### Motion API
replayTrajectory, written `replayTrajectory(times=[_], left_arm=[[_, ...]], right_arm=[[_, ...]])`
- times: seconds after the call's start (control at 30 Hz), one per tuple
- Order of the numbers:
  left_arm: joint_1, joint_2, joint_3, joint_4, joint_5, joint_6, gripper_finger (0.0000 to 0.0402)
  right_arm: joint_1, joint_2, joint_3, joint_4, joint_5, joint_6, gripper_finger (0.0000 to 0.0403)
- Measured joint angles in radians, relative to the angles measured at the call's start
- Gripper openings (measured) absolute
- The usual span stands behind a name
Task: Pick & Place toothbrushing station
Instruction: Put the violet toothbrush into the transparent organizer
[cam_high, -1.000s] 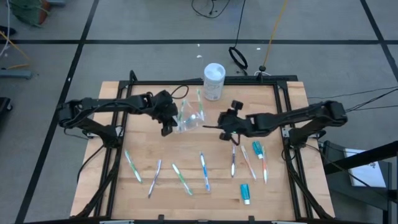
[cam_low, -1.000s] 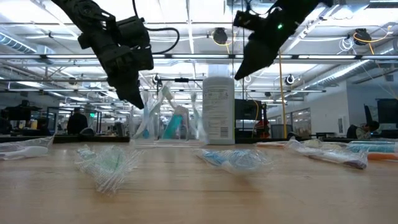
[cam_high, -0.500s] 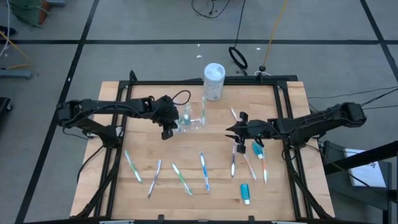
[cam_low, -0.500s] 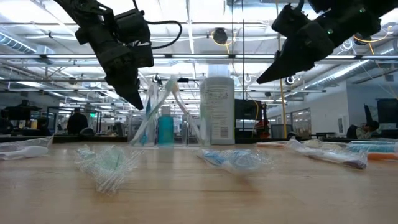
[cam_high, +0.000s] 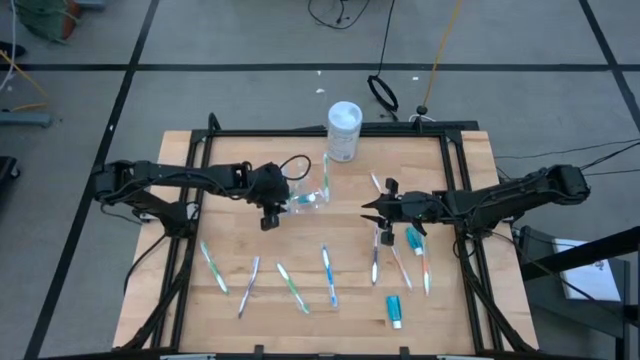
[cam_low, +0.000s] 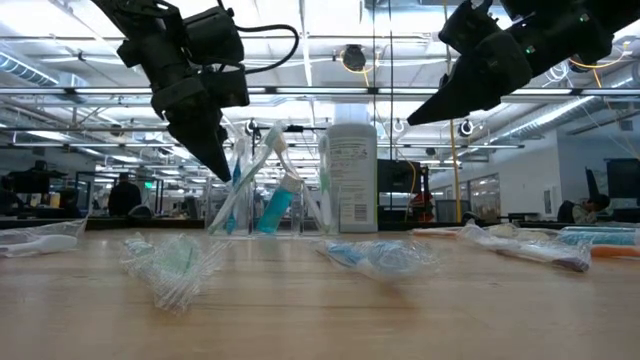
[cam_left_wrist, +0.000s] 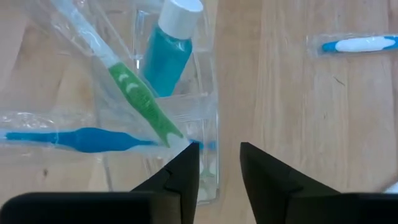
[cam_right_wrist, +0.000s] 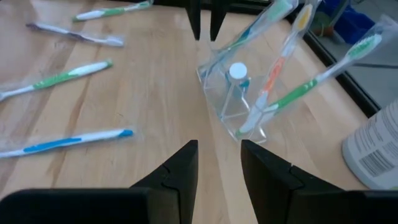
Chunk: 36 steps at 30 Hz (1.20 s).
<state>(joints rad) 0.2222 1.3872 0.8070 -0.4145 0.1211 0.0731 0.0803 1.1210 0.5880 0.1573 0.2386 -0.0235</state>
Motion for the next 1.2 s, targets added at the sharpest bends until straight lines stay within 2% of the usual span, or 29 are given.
replayTrajectory(times=[0.17, 0.47, 0.73, 0.97, 1.03, 1.2], left_arm=[[-0.005, -0.010, 0.027, -0.033, -0.001, 0.000, 0.0142], [-0.052, -0.020, 0.220, -0.196, -0.001, -0.065, 0.0145], [-0.138, -0.019, 0.264, -0.295, 0.008, -0.137, 0.0145], [-0.287, -0.019, 0.264, -0.493, 0.011, -0.583, 0.0145], [-0.350, -0.019, 0.264, -0.500, -0.001, -0.705, 0.0145], [-0.507, 0.005, 0.224, -0.445, -0.124, -1.097, 0.0145]], right_arm=[[-0.001, 0.001, 0.000, -0.004, 0.001, 0.000, 0.0116], [-0.002, 0.050, 0.001, -0.006, 0.009, 0.058, 0.0119], [-0.004, 0.142, 0.001, -0.005, 0.154, 0.051, 0.0132], [-0.004, 0.188, 0.001, -0.001, 0.154, 0.064, 0.0125], [-0.004, 0.188, 0.001, 0.000, 0.154, 0.064, 0.0123], [-0.004, 0.188, 0.001, 0.000, 0.153, 0.062, 0.0121]])
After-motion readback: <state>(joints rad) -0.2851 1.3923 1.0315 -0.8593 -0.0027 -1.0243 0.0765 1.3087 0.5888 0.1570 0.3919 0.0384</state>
